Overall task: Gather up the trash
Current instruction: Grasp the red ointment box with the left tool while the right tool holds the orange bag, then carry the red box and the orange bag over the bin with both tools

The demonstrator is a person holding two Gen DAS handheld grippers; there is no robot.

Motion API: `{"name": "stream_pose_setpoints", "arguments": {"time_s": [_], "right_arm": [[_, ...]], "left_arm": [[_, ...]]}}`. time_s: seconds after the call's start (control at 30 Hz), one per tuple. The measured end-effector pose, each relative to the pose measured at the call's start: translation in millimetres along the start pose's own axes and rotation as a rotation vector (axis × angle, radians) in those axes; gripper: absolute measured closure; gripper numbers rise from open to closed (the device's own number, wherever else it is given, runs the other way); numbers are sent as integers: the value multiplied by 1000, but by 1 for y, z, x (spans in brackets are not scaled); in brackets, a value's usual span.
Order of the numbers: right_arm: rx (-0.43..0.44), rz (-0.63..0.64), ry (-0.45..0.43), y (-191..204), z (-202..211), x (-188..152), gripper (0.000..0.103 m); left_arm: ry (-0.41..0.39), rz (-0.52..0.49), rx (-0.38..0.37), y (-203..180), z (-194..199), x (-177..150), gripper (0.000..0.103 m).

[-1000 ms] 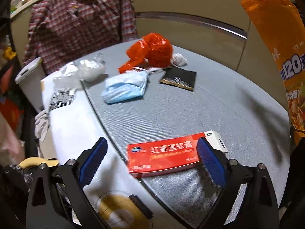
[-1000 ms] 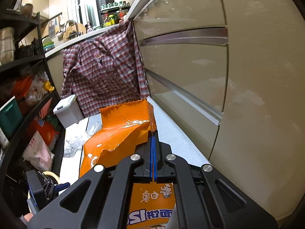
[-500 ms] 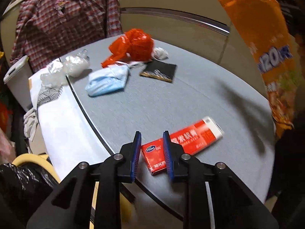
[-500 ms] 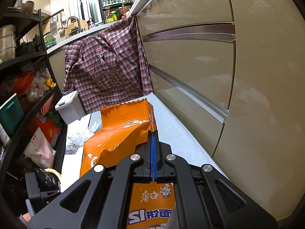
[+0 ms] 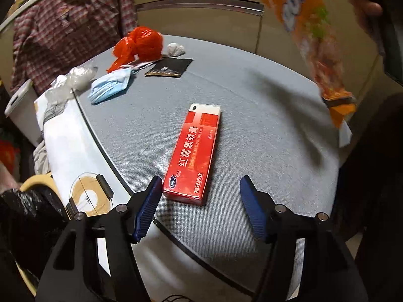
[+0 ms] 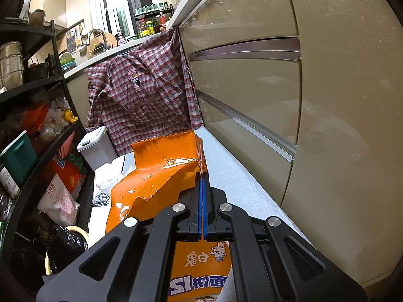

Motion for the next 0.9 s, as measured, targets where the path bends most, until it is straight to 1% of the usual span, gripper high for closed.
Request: {"name": "stream_pose_setpoints", "arguments": {"time_s": [0.1, 0.13, 0.17, 0.2, 0.3, 0.43, 0.5, 0.57, 0.7, 0.77, 0.9], "right_arm": [[-16, -2, 6, -8, -1, -1, 103], [-21, -3, 9, -11, -2, -2, 103], [-26, -7, 13, -15, -3, -3, 103], [-32, -9, 15, -18, -4, -3, 103], [-50, -6, 16, -24, -5, -3, 103], [-48, -15, 16, -28, -5, -3, 103], [-39, -11, 13, -26, -5, -2, 103], [-31, -6, 9, -22, -3, -2, 103], [-13, 7, 1, -13, 1, -1, 103], [6, 9, 3, -6, 1, -2, 103], [66, 14, 17, 22, 1, -4, 103]], "left_arm": [[-28, 72, 20, 9, -3, 8, 41], [-32, 106, 19, 13, -3, 10, 51], [-31, 124, 13, 14, -4, 12, 65], [-31, 129, 10, 15, -5, 14, 68], [-68, 119, 30, 16, 1, 21, 68], [-96, 150, 59, 24, 14, 27, 69], [-116, 166, 83, 31, 24, 31, 69], [-131, 184, 90, 37, 35, 35, 69], [-193, 230, 149, 57, 77, 47, 69], [-210, 258, 181, 69, 94, 50, 69], [-236, 311, 242, 92, 135, 52, 69]]}}
Point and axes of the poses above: each gripper's, at about its wrist camera, not at the fingertips, and z roughly against the way its jaws point, y to its left, x to its top, the point moved 9 cm from there along -z, roughly the way its jaws point, and after that the axes turned 9 degrees about z, right-handed, at the moved point
